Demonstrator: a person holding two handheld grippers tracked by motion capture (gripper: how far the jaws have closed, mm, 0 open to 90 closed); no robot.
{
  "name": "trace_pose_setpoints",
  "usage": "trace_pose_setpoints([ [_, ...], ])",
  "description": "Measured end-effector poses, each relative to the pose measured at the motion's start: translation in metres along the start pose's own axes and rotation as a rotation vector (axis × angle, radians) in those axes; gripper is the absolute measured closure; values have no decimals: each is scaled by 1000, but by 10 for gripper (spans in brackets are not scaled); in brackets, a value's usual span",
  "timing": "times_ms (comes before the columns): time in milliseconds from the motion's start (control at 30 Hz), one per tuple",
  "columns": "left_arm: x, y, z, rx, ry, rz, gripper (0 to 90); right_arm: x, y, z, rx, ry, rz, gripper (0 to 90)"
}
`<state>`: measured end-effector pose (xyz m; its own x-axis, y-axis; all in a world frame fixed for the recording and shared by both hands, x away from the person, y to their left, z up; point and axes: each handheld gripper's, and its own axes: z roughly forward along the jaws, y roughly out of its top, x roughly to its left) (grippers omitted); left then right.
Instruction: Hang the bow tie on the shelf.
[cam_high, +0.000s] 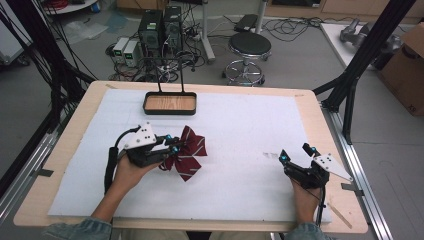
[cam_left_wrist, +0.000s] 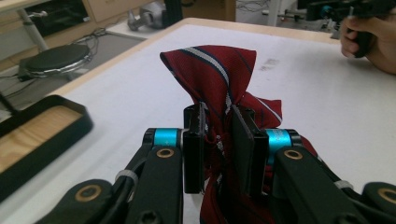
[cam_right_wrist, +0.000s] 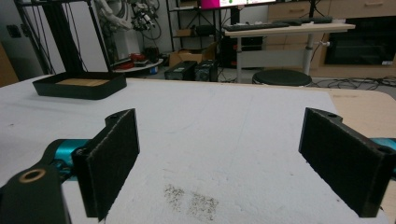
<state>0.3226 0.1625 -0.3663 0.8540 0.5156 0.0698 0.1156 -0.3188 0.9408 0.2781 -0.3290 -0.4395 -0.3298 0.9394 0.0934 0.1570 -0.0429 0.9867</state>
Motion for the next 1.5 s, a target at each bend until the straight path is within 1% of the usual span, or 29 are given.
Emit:
trace_pose_setpoints([
  [67, 7, 3, -4, -7, 13, -2, 748, 0, 0, 0, 0, 0, 0, 114],
  [167, 21, 8, -10, -12, 21, -7, 747, 0, 0, 0, 0, -1, 0, 114],
  [267, 35, 11, -15, -21, 28, -22, 747, 0, 0, 0, 2, -1, 1, 114],
  [367, 49, 14, -20, -20, 40, -24, 748, 0, 0, 0, 2, -1, -5, 114],
  [467, 64, 18, -24, -10, 46, -17, 747, 1, 0, 0, 7, 1, -3, 114],
  [500, 68, 20, -26, -20, 46, -20, 747, 1, 0, 0, 9, 3, -11, 114],
  [533, 78, 24, -29, -29, 51, -25, 747, 2, 0, 0, 9, 4, -11, 114],
  [567, 82, 26, -31, -34, 59, -26, 747, 2, 0, 0, 11, 5, -12, 114],
  [600, 82, 26, -31, -34, 59, -26, 747, 2, 0, 0, 12, 5, -9, 114],
  [767, 104, 34, -39, -66, 94, -43, 748, 2, -1, 0, 15, 7, -3, 114],
  [800, 110, 36, -40, -72, 106, -52, 748, 2, -1, 0, 15, 7, -9, 114],
  [833, 114, 37, -41, -72, 110, -53, 748, 2, -1, 0, 15, 7, -9, 114],
  [867, 124, 41, -43, -74, 124, -57, 747, 2, -1, 1, 16, 9, -11, 114],
  [900, 124, 41, -43, -74, 124, -57, 747, 2, -1, 1, 16, 9, -11, 114],
  [967, 134, 44, -45, -76, 136, -64, 748, 3, -2, 0, 15, 7, -12, 114],
  [1033, 149, 46, -48, -92, 156, -78, 748, 2, -2, 0, 13, 4, -7, 114],
  [1067, 149, 46, -48, -92, 156, -78, 747, 2, -2, 0, 12, 4, -4, 114],
  [1133, 157, 48, -48, -96, 174, -86, 747, 2, -2, 0, 13, 3, -1, 114],
  [1167, 160, 48, -48, -102, 181, -96, 748, 2, -2, 0, 12, 1, 0, 114],
  [1200, 163, 49, -47, -103, 183, -99, 748, 2, -2, 0, 12, 1, 0, 114],
  [1233, 165, 50, -46, -101, 190, -99, 747, 2, -2, 0, 17, 3, -8, 114],
  [1400, 176, 51, -43, -108, 207, -112, 748, 2, -2, 0, 19, 5, -7, 114],
  [1433, 180, 52, -42, -112, 219, -119, 747, 3, -2, 0, 18, 5, -7, 114],
  [1500, 182, 52, -42, -108, 227, -117, 747, 2, -2, 1, 16, 7, -9, 114],
])
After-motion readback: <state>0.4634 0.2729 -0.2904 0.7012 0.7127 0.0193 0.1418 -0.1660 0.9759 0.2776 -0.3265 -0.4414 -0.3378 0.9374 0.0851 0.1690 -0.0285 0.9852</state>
